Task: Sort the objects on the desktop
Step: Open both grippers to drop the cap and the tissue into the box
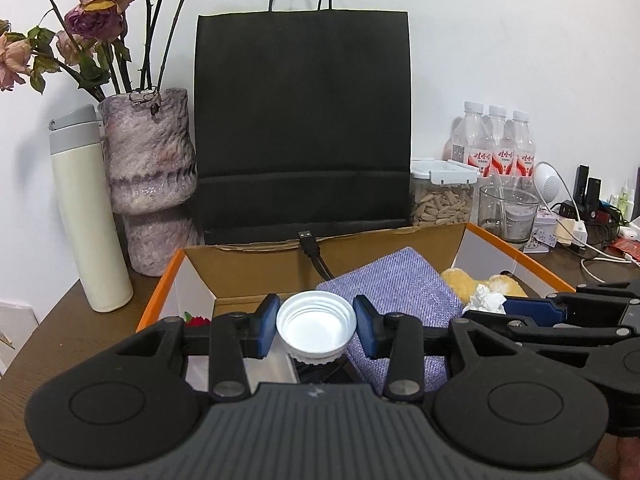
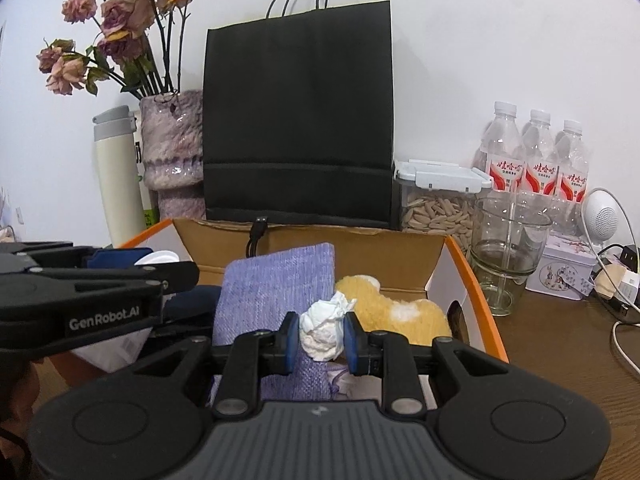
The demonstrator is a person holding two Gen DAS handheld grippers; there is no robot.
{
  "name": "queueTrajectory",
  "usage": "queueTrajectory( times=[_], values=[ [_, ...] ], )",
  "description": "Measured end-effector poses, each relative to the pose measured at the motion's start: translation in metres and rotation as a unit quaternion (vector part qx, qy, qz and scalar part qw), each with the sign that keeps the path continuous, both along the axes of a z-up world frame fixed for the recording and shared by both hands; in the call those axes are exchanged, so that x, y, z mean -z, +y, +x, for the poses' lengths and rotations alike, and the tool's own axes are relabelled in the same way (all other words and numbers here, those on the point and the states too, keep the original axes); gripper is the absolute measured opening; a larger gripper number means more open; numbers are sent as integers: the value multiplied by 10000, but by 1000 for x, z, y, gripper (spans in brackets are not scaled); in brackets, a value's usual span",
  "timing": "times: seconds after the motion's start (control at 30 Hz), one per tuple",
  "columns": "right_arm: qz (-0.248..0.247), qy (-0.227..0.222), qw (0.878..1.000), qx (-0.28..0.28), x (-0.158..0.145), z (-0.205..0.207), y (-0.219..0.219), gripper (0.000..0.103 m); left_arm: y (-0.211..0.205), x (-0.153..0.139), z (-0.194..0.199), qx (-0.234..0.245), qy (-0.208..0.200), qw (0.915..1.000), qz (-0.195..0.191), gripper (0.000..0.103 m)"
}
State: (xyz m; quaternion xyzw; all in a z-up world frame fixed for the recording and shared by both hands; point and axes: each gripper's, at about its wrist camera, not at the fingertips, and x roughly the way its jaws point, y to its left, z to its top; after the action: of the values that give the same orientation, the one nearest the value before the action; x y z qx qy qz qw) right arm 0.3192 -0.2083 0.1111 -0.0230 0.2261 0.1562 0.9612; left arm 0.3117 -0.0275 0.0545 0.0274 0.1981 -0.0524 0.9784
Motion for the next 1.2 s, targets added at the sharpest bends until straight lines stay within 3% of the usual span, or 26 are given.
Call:
queueTrajectory(
  times=[0.07,0.2,0.27,0.3,0.33,0.4,0.43,0.5,0.6,1.03,1.2],
  values=[
    [-14,2,10000,21,1,0,0,23,1,0,-1,-1,-20,10000,-3,42],
    [-26,-18,10000,48,2,-3,-2,30,1,-4,-6,-3,-94,10000,-18,57],
    [-23,-37,10000,31,1,-5,-3,39,1,-6,-10,-14,-191,9998,-17,71],
    [-16,-61,10000,24,0,-7,-3,49,1,-8,-11,-23,-242,9997,-12,78],
    [-7,-89,10000,19,0,-8,-4,59,1,-9,-13,-37,-293,9996,1,80],
    [-2,-171,9999,-19,-2,-12,-4,66,0,-11,-16,-53,-352,9994,18,84],
    [-15,-200,9998,-24,-3,-13,-3,74,1,-13,-17,-55,-363,9993,9,87],
    [-34,-251,9997,-16,-4,-16,-3,89,2,-15,-19,-100,-424,9990,-35,103],
    [-86,-265,9996,-43,-4,-19,-2,98,3,-17,-22,-181,-557,9982,-86,103],
    [-12,-262,9996,-77,-3,-36,-6,100,14,-16,-41,-131,-710,9969,-299,103],
    [5,-332,9994,-24,0,-48,-13,100,25,-11,-59,82,-785,9948,-643,103]
  ],
)
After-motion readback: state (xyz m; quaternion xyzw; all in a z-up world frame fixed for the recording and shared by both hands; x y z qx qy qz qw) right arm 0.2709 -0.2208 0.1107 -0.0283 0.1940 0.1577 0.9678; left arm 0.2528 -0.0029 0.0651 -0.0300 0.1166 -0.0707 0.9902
